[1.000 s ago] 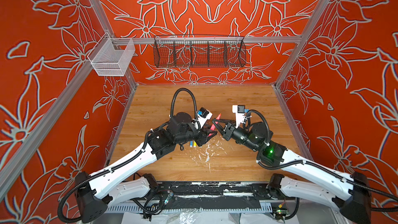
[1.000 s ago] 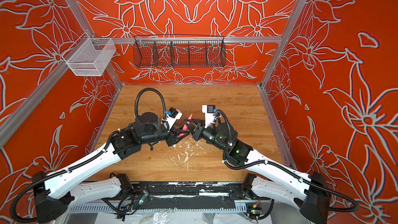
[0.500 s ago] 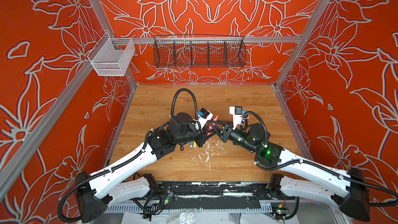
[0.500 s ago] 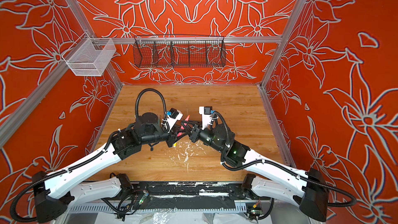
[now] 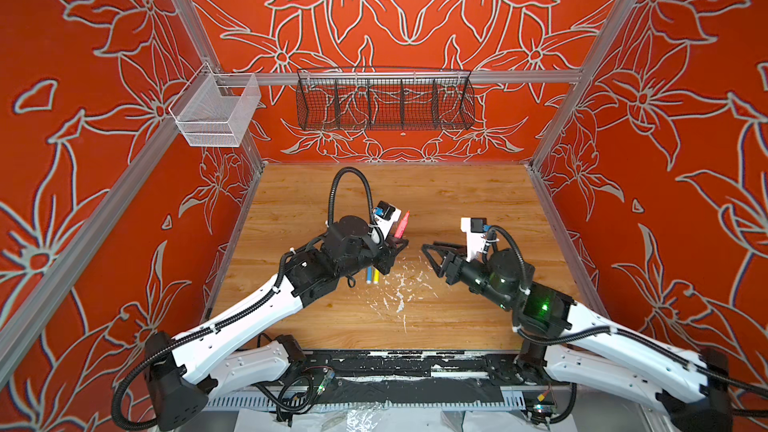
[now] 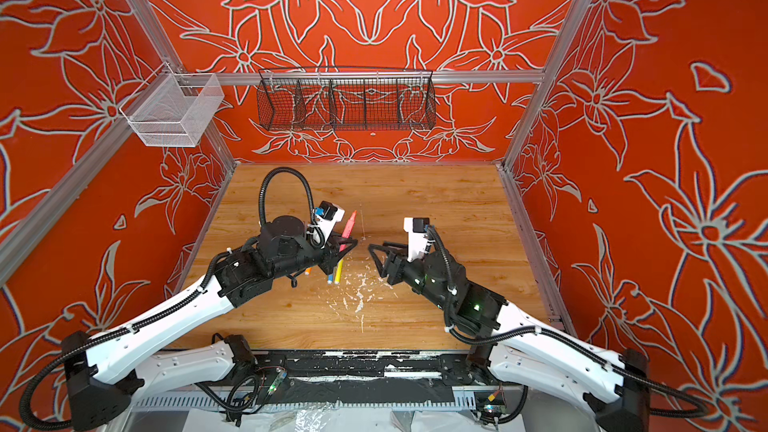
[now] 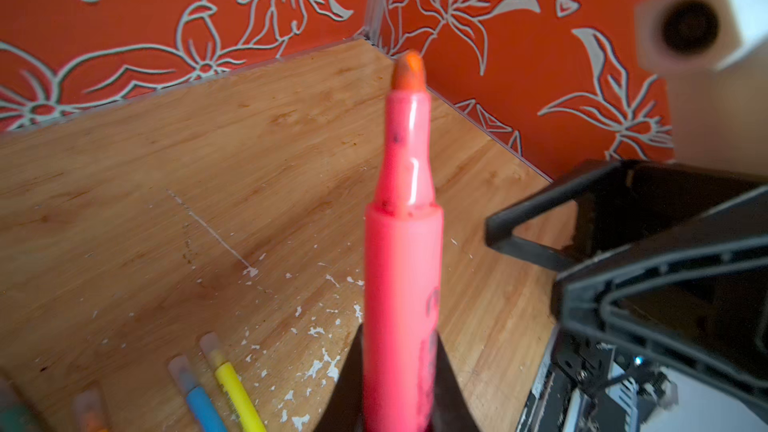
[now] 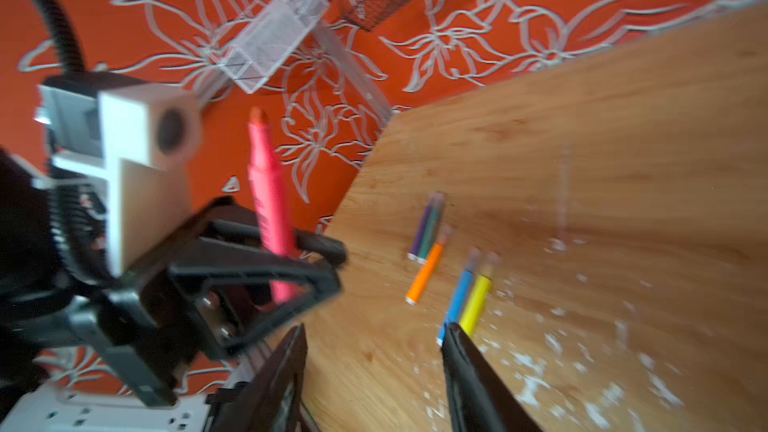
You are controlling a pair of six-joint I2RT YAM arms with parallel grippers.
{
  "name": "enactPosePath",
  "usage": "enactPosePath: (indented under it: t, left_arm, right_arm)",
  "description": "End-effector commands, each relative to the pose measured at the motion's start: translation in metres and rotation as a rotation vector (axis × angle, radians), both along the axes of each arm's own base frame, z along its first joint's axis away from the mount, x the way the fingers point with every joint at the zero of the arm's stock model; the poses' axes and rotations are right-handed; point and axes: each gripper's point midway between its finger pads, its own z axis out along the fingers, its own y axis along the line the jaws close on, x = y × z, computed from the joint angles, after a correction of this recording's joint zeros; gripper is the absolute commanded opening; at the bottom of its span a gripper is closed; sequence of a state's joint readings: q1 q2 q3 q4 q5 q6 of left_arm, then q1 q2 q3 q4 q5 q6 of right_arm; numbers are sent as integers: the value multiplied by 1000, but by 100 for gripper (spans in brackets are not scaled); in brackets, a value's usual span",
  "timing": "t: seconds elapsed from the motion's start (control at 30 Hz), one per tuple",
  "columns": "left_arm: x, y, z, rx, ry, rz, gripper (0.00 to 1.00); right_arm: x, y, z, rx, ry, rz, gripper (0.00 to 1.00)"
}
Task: Insert the pens into the pen caps
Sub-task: 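Withdraw the right gripper and move it over the translucent cap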
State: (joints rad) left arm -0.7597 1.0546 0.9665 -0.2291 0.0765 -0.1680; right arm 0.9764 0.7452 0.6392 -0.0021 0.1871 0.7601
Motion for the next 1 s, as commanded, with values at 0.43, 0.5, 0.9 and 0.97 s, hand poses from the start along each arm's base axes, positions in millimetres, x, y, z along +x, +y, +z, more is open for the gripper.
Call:
enactPosePath:
  t: [0.43,0.5,0.9,0.97]
  left_arm:
    - [22,40,3,-32,0,187,0]
    - [21,38,4,-35,0,178,0]
    - [19,37,4,-46,0,164,0]
    - [14,40,12,-65,-18,164,0]
  right_arm:
    - [18,-115,-201,-431,491,-341,57]
    - [20,-117,-206,-433,503,-354,58]
    - [34,-118,-236,-456,585,-365,59]
    - [37,-120,-240,-462,599,-373,59]
